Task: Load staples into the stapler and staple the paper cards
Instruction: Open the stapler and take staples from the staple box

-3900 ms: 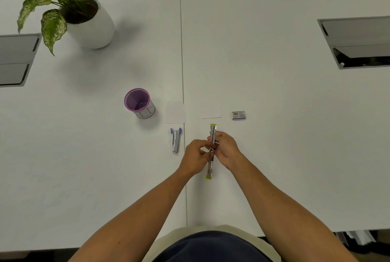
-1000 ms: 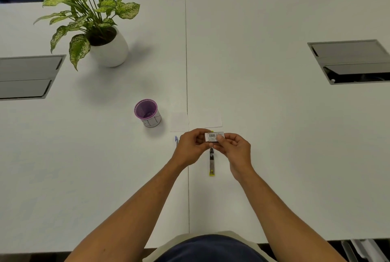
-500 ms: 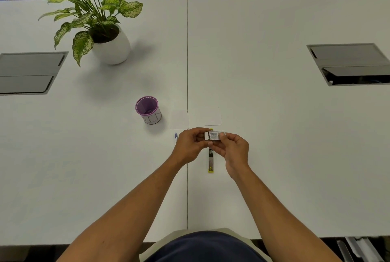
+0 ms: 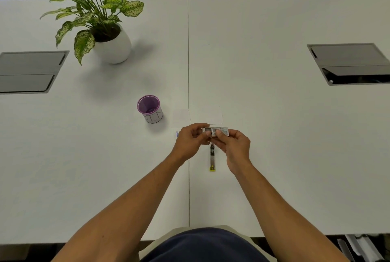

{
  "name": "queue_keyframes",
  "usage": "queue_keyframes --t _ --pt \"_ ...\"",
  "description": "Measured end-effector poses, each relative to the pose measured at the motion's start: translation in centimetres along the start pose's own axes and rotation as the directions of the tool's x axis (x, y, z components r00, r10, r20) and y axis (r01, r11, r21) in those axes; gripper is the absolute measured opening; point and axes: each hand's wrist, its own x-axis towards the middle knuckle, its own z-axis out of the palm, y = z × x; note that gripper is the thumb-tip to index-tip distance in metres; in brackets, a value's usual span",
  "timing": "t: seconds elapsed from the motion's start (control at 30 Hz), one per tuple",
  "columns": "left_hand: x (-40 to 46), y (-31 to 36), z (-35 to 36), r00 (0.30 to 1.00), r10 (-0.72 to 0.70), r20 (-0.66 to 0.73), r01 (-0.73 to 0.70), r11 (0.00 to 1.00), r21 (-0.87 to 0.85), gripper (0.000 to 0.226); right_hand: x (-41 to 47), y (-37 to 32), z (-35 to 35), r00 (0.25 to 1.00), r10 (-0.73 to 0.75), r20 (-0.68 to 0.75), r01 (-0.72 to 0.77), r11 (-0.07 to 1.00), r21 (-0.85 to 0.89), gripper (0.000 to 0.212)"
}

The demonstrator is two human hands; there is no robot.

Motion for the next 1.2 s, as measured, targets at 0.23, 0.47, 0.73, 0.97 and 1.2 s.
queue_keyframes --t 0.23,0.47,0.73,0.97,1.2 --pt "0.3 0.3 -0.4 0.998 -0.008 -0.057 0.006 0.999 -0.043 0.015 0.2 0.2 0.1 1.0 0.012 -0.027 -0.011 0.999 0.039 0.015" --pt "0.4 -0.2 0.1 0.977 0.158 -0.144 -0.112 0.951 0.289 0.01 0.6 0.3 0.1 0.999 0.01 -0.038 -0.009 0.999 0.035 0.018" --pt "0.5 -0.9 0.5 0.965 0.232 -0.118 -0.131 0.824 0.551 0.015 1.0 1.1 0.2 0.997 -0.027 -0.074 0.024 0.999 -0.047 0.012" --pt "0.7 -1.1 0.9 0.964 0.163 -0.21 -0.005 0.802 0.598 0.015 1.2 1.6 0.3 0.996 -0.031 -0.085 0.025 0.997 -0.073 0.012" --pt "0.4 -1.3 0.6 0.954 0.29 -0.075 -0.139 0.65 0.747 0.02 1.1 1.7 0.0 0.996 -0.004 -0.085 0.0 0.999 -0.051 0.013"
